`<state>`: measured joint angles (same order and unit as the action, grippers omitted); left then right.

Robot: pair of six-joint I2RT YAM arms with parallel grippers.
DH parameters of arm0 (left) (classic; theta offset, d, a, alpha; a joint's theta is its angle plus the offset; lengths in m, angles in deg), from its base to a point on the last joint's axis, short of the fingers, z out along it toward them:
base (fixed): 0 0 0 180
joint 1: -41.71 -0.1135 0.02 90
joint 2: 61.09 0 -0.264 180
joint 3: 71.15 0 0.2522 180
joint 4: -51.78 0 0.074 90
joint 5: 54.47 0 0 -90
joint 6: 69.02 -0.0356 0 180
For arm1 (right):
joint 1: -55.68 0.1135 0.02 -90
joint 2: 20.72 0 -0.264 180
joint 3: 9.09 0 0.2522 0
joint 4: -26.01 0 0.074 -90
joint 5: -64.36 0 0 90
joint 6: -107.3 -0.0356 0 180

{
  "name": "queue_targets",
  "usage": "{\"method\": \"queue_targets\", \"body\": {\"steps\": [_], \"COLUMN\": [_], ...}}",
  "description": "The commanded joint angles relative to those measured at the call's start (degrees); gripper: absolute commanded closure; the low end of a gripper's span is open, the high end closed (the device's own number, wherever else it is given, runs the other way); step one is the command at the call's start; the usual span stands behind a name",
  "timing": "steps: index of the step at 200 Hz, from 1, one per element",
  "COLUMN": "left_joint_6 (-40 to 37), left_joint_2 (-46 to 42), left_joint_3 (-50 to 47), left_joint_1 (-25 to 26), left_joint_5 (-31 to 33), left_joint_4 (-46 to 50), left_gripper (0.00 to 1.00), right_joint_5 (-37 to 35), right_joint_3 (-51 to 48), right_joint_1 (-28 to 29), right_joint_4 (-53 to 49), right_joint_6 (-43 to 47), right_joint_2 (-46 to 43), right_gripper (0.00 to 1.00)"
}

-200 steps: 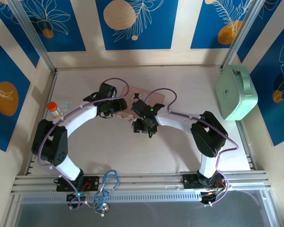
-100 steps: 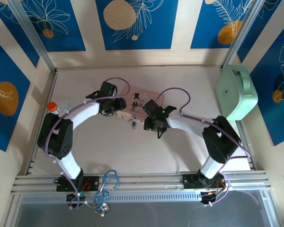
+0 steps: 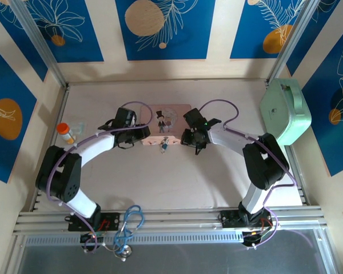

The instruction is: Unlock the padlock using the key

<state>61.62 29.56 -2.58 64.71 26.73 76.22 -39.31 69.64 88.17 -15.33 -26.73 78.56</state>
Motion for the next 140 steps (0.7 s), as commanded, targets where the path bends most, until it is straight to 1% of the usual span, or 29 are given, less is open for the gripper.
{"method": "queue_targets", "body": {"steps": [1,13,23,31,43,54,65,73,95,111,126,140], "left_joint_6": [0.75,1.02,1.1,1.19,1.66,2.14,2.34,2.29,2.27,2.43,2.51,2.63], "left_joint_2": [-0.17,0.52,1.36,1.49,0.76,-0.54,-1.4,-1.7,-2.36,-3.16,-3.8,-4.05], "left_joint_3": [-2.61,-1.98,-0.89,-0.2,-0.2,-1.03,-1.53,-1.63,-1.64,-1.79,-1.81,-1.85], "left_joint_1": [0.11,0.02,0.02,0.02,0.02,-0.04,-0.15,-0.17,-0.37,-0.56,-0.96,-1.53], "left_joint_5": [-2.85,-2.63,-2.84,-3.06,-2.79,-2.38,-2.47,-2.83,-4.18,-4.56,-4.74,-4.54], "left_joint_4": [3.83,4.15,4.83,5.19,4.91,4.05,3.55,3.27,2.46,2.05,1.72,1.73], "left_gripper": [0.49,0.48,0.49,0.5,0.5,0.49,0.48,0.48,0.47,0.46,0.45,0.45], "right_joint_5": [1.82,2.68,3.36,3.35,2.33,0.51,-0.58,-1.41,-2.46,-4.33,-7.58,-8.61], "right_joint_3": [2.13,1.63,0.1,-2.4,-6.2,-8.76,-9.15,-8.18,-4.68,-1.63,1.56,2.89], "right_joint_1": [-0.47,-0.29,0.51,2.05,5.36,8.71,11.14,12.17,13.57,14.67,15.14,15.15], "right_joint_4": [0.78,1.02,1.85,3.68,7.61,11.1,13.17,13.05,13.11,11.86,8.42,8.03], "right_joint_6": [2.87,2.62,1.52,0.25,-1.44,-2.56,-2.55,-2.45,-1.2,-0.96,-2.03,-2.05], "right_joint_2": [1.11,0.53,-1.13,-3.25,-6.61,-8.78,-8.97,-7.87,-2.77,0.8,4.06,6.38], "right_gripper": [0.55,0.56,0.62,0.65,0.66,0.61,0.52,0.47,0.4,0.39,0.39,0.39]}}
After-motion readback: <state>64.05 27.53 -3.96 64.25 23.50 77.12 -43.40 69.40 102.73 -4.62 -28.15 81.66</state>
